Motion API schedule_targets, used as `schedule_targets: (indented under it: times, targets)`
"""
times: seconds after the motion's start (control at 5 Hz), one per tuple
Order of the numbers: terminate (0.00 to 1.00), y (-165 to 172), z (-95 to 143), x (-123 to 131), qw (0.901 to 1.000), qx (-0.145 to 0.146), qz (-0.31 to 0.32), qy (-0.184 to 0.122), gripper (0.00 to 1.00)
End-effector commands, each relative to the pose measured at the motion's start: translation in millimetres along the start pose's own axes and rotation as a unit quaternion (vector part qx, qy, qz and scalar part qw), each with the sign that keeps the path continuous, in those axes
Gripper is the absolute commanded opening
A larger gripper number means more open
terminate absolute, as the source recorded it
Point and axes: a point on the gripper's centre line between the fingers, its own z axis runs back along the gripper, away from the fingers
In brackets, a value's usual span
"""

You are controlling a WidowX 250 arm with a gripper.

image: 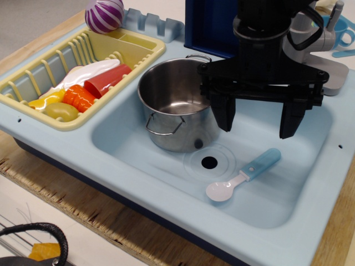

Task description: Put spoon in pot

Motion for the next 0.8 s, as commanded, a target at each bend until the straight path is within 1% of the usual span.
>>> schedule_targets:
  times: [0.0,0.2,0.4,0.6]
  targets:
    - [0.00,0,0,0,1.0000,0.000,0.000,0.000,1.00]
    - [0.00,0,-7,0,0.9996,0.004,0.022,0.018,1.00]
    - [0.00,-1,-13,-5,0.9991,0.001,0.042,0.008,1.00]
    - [0.00,1,-23,-7,0.9987,-0.004,0.049,0.014,1.00]
